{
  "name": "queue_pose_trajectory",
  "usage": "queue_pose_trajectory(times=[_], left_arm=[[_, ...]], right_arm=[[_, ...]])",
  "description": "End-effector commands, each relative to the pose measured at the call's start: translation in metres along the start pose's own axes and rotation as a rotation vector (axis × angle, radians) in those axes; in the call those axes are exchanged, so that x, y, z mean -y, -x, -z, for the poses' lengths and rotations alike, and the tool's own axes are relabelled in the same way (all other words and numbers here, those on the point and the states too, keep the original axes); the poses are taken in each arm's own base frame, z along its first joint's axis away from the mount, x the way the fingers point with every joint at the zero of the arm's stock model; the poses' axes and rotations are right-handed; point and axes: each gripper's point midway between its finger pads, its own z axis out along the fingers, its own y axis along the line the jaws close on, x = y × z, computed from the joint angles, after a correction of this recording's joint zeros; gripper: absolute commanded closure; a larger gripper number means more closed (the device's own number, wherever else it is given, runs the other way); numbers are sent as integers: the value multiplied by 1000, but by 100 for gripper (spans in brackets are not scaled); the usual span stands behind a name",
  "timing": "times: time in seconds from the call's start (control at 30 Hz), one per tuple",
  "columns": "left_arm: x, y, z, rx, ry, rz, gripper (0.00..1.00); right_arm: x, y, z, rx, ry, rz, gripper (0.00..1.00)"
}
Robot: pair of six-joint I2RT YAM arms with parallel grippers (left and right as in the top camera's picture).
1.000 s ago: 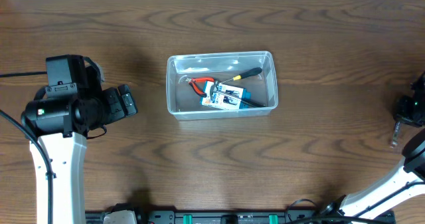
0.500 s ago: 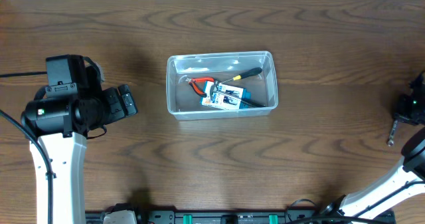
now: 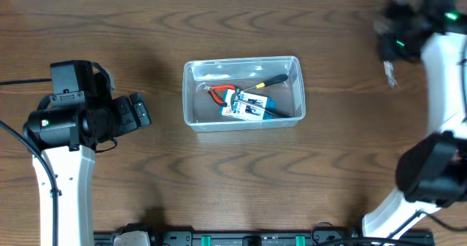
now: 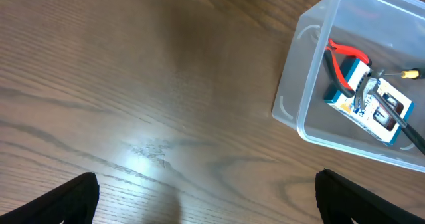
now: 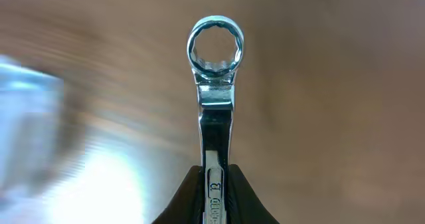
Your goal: Pack container
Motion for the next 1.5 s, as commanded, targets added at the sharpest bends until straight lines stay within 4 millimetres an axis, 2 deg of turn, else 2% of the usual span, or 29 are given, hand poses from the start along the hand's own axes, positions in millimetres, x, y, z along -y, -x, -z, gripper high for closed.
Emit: queue_pose_trajectory(times=[0.0, 0.07, 0.17, 0.23, 0.33, 0.47, 0.63, 0.77, 0.87, 0.97, 1.0, 1.07, 1.1, 1.3, 1.4, 1.47], left_arm=[[-1, 5, 4, 14, 10, -20, 4], [-1, 4, 4, 11, 11, -19, 4], [-2, 2, 4, 3, 12, -19, 4], [-2, 1, 4, -1, 13, -18, 4], [-2, 0, 4, -5, 14, -18, 4], [-2, 0, 4, -5, 14, -18, 4], [-2, 0, 4, -5, 14, -18, 4], [-2, 0, 4, -5, 14, -18, 4], [-2, 0, 4, -5, 14, -18, 4], [-2, 0, 4, -5, 14, -18, 4], [-2, 0, 4, -5, 14, -18, 4], [-2, 0, 4, -5, 14, -18, 4], [-2, 0, 4, -5, 14, -18, 4], [-2, -1, 4, -8, 15, -17, 4], [-3, -2, 4, -10, 16, -17, 4], [-3, -1, 4, -8, 15, -17, 4]], right_arm=[[-112, 52, 41, 146, 86, 402, 99], [-166, 64, 48, 201, 124, 577, 99], [-241, 70, 56, 278, 174, 837, 99], [-278, 69, 56, 312, 201, 946, 99], [-321, 61, 47, 316, 245, 1036, 99], [-356, 36, 14, 232, 335, 1090, 99], [-374, 9, -29, 105, 432, 1047, 99], [-374, -3, -57, 19, 445, 945, 99], [-372, -9, -70, -23, 447, 903, 99], [-371, -14, -73, -44, 450, 903, 98], [-371, -15, -73, -48, 450, 903, 95], [-371, -16, -73, -53, 451, 903, 80], [-371, -16, -73, -53, 451, 903, 78], [-371, -15, -72, -52, 450, 898, 78], [-369, -3, -63, -34, 439, 816, 74], [-364, 13, -49, 8, 426, 760, 71]])
